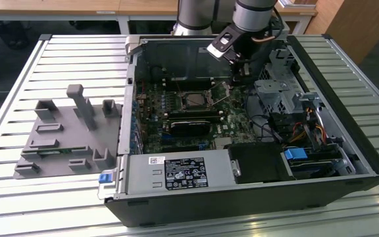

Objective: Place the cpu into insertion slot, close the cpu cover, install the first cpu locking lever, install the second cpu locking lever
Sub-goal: 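Close the cpu cover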

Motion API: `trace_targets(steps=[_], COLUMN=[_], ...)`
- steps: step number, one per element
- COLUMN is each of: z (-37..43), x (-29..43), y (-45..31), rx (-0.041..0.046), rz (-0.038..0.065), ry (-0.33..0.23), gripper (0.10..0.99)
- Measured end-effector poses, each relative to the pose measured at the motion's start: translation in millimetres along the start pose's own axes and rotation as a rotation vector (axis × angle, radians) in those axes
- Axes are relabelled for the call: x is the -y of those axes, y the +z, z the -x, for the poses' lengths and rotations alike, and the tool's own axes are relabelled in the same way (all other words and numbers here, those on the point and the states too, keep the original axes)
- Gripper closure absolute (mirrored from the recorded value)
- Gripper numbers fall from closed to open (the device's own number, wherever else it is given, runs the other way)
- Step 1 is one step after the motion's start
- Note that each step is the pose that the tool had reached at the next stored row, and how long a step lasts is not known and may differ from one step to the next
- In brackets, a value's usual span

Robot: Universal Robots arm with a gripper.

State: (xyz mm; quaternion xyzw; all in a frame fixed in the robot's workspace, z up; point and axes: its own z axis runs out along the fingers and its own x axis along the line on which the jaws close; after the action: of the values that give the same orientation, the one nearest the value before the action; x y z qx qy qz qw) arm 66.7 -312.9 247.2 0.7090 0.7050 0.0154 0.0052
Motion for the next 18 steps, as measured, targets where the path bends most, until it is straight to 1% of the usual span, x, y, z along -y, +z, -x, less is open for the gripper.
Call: trace_targets(steps=[7, 18], z=[-0.3, -0.6], x=[-3.2, -4.4], y=[2.9, 8.9], rx=[0.0, 0.0], rz=[-0.006, -0.014], ry=[0.0, 0.0], gripper=[0.98, 0.98])
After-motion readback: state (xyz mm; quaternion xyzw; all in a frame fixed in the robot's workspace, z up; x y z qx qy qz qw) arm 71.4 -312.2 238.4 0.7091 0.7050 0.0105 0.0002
